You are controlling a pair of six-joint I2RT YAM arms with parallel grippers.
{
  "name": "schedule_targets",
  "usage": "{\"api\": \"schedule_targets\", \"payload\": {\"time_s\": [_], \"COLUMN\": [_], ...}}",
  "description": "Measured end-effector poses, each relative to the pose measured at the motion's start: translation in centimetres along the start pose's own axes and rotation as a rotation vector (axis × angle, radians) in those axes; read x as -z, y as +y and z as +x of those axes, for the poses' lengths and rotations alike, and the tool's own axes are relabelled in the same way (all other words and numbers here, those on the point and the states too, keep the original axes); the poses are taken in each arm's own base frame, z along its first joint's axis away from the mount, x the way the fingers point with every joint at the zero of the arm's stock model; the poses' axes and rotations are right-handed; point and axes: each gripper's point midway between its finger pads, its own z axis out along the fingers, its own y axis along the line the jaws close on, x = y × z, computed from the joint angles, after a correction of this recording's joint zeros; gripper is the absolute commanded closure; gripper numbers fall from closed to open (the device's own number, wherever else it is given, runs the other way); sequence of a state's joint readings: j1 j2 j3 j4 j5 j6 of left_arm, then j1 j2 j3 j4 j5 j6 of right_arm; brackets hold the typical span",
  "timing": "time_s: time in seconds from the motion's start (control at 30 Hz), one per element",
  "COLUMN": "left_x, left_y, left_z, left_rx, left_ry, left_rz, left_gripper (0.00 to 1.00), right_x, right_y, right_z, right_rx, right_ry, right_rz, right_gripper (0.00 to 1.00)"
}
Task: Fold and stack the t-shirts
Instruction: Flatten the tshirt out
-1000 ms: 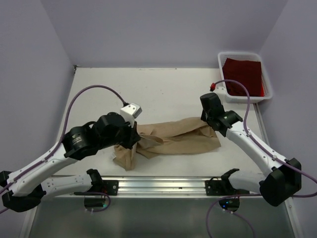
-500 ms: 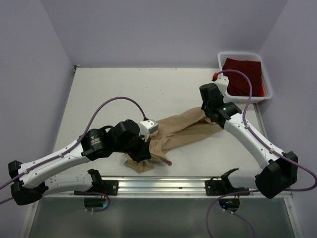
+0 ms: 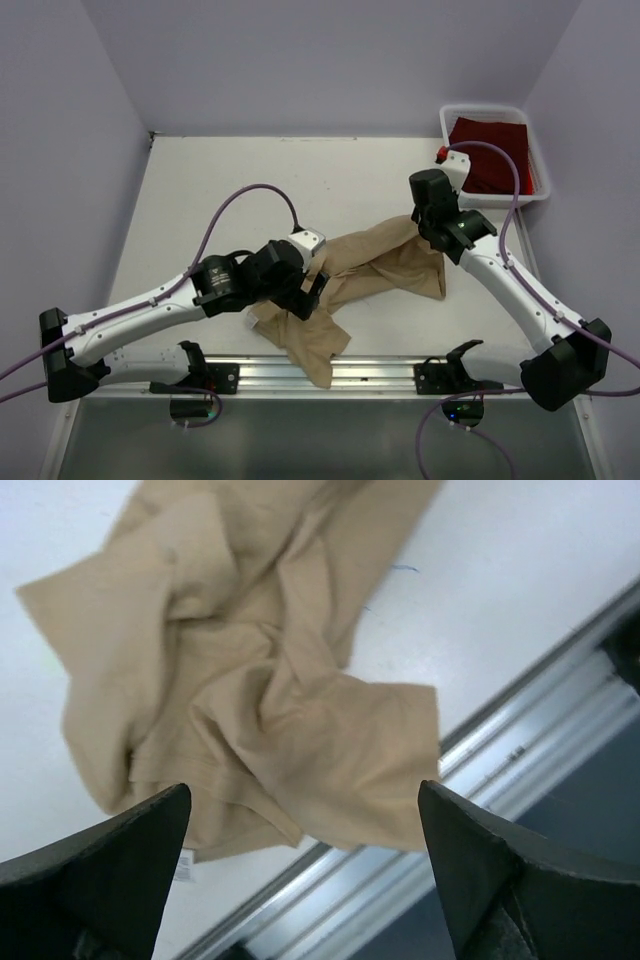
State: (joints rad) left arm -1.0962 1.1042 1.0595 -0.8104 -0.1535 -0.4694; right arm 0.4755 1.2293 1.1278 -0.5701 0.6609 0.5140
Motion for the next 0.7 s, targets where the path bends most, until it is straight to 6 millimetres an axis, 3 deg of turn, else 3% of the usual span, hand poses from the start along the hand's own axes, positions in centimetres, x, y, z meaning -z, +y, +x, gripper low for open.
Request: {"api": "schedule_targets", "payload": {"time_s": [0.13, 0.2, 0.33, 0.4, 0.5, 0.7], "left_x": [-1.2, -1.8, -2.9, -4.2, -6.8, -11.0], "left_y": [3.6, 6.7, 14.9, 17.3, 18.6, 18.7], "left_z": [-1.7, -2.7, -3.5, -3.3, -2.7, -1.5], "left_rx": [0.050, 0.127, 0.306, 0.349, 0.358, 0.349], "left_ry": [-0.065, -0.100, -0.134, -0.114, -0.058, 0.022], "left_rz": [-0.158, -0.231, -0.417, -0.466, -0.472, -0.410], "left_gripper": [0.00, 0.00, 0.03, 0.07, 0.14, 0.24], "right_x": [0.1, 0.0, -0.2, -0.2, -0.2, -0.2], "right_y": [-0.2, -0.2, -0.4, -0.3, -0.1, -0.1], "right_z": [0.1, 0.4, 1.1, 1.5, 1.7, 2.4], "right_rx": [0.001, 0.004, 0.015, 0.019, 0.021, 0.025], "right_ry": [0.000, 0.005, 0.021, 0.031, 0.040, 0.056], "right_rz": [0.002, 0.003, 0.005, -0.001, -0.011, -0.025], "right_gripper": [1.00, 1.00, 1.00, 1.00, 1.00, 1.00]}}
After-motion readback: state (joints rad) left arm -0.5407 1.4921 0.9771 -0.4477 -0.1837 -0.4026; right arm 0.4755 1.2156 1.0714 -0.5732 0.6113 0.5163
